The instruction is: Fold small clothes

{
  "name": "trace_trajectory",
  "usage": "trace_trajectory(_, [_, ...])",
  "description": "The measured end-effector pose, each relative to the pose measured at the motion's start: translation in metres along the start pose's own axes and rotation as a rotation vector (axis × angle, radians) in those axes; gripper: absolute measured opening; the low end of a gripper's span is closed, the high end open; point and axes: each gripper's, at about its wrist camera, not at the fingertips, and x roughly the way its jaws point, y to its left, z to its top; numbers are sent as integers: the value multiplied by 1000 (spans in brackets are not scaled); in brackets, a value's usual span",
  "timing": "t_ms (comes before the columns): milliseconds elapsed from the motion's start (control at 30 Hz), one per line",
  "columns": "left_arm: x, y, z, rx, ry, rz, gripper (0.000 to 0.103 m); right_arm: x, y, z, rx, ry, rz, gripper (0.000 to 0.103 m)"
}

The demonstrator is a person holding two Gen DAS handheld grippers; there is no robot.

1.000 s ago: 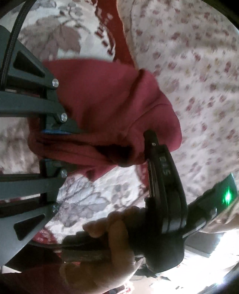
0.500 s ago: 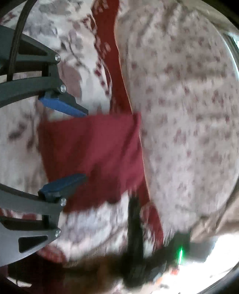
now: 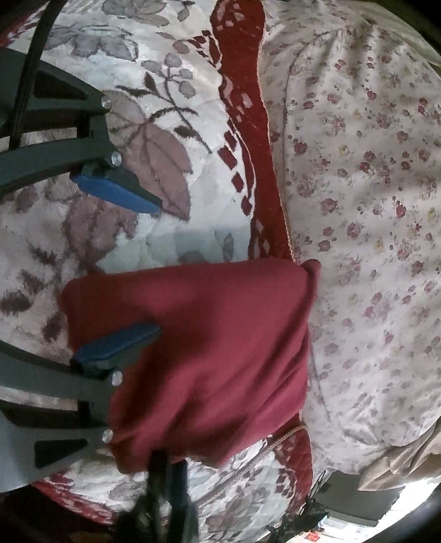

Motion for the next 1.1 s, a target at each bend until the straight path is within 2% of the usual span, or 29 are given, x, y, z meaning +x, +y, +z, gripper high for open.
trace_trajectory(100, [2,6,1,-19,4,-12,71,-28,0,17,27,-60,39,40])
trace_trajectory(133, [2,6,0,-27,5,-16,72,-39,0,27,28,-97,53,50])
trace_trajectory(167, [3,7,0,-33,7,-21,72,-48,0,37,32,-140,54,68])
trace_trajectory(200, [4,8,0,-37,10,-23,72,-54,0,45,40,-180,39,79])
trace_trajectory(233, [5,8,1,-38,13,-24,73,-57,-5,56,55,-230,0,93])
trace_trajectory(267, [6,8,1,-37,16,-24,73,-53,-12,70,78,-271,-61,97])
trace_trajectory(333, [7,8,1,-34,19,-25,73,-32,-27,92,119,-251,-146,97])
trace_trajectory(400, [8,8,2,-33,23,-24,74,4,-53,109,203,-180,-169,94])
trace_trajectory(433, [9,9,2,-33,23,-24,75,21,-66,113,261,-150,-138,85])
trace_trajectory(467, [10,9,1,-33,23,-25,77,35,-78,114,324,-118,-94,63])
trace_trajectory(500, [10,10,1,-37,24,-26,77,46,-88,113,393,-91,-21,45])
trace_trajectory(533, [11,12,1,-46,28,-29,78,48,-90,110,421,-102,34,26])
trace_trajectory(567, [12,13,1,-53,31,-35,79,44,-90,107,419,-134,52,22])
trace_trajectory(667, [13,14,1,-59,42,-44,79,21,-75,101,297,-196,-17,11])
trace_trajectory(767, [15,12,2,-51,46,-49,80,11,-84,89,278,-193,-86,10])
trace_trajectory(900, [15,11,1,-45,51,-46,80,24,-94,86,321,-146,-60,11])
trace_trajectory(933, [14,12,1,-51,52,-49,80,19,-95,86,330,-152,-60,14])
trace_trajectory(1000, [11,15,1,-52,47,-43,80,3,-91,88,352,-178,-49,29])
trace_trajectory(1033, [10,15,0,-45,43,-35,80,-9,-84,86,345,-191,-34,41])
trace_trajectory(1067, [9,14,1,-35,39,-26,80,-20,-75,81,324,-201,-15,49])
trace_trajectory(1100, [8,13,1,-23,34,-15,80,-30,-62,77,289,-201,11,51])
